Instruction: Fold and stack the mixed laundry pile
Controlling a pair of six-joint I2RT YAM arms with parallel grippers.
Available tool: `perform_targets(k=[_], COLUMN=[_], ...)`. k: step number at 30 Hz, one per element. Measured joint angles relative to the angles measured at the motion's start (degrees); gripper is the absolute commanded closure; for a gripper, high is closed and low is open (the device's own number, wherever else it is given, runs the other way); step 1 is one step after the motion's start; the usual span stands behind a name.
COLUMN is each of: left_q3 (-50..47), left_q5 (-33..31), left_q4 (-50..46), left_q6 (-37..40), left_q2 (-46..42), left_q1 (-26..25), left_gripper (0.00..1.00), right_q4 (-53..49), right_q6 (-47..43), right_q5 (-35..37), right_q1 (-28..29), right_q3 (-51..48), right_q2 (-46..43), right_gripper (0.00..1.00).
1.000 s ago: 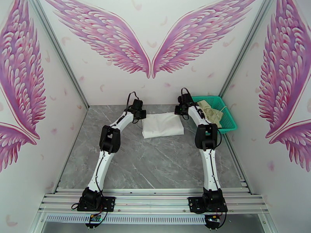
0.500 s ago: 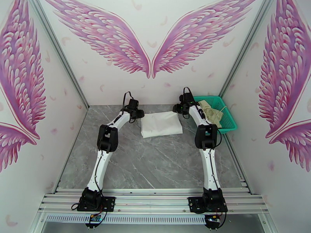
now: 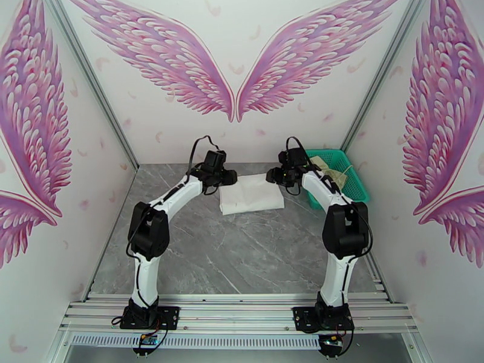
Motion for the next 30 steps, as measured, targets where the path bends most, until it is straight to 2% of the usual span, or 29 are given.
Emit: perform_targets(k=[7, 14, 16, 20, 22, 26, 30], left_q3=[-8.4, -9.5, -9.5, -9.5, -9.5, -9.5, -9.4], left_q5=[1.4, 0.2, -0.3, -2.3, -3.6, -3.7, -1.9], left_q4=[2.9, 3.9, 3.5, 0.2, -1.9, -3.7, -3.6], left_q6=[-2.5, -1.8, -1.2, -0.3, -0.7, -3.4, -7.2], left_q2=[6.1, 6.7, 6.6, 4.8, 2.5, -1.8, -1.7], left_q1=[2.4, 4.3, 4.4, 4.3, 4.3, 5.0, 5.5], left_gripper=[0.5, 0.5, 0.46, 0.25, 0.19, 0.21, 0.22], right_q4=[-1.5, -3.0, -4.2, -5.2, -5.5, -5.6, -5.1], right_q6=[0.6, -1.0, -1.6, -2.0, -2.0, -1.9, -1.7], right_q5=[3.7, 7.0, 7.6, 8.3, 8.3, 8.1, 6.9], right_q1=[-0.4, -1.6, -1.7, -1.7, -1.7, -1.7, -1.7], right_q3=[-2.0, -1.8, -1.2, -0.4, -0.5, -0.8, -0.9], right_q2=[7.0, 8.0, 8.1, 7.8, 7.0, 3.9, 2.5], right_gripper=[0.5, 0.47, 0.47, 0.45, 0.44, 0.44, 0.44])
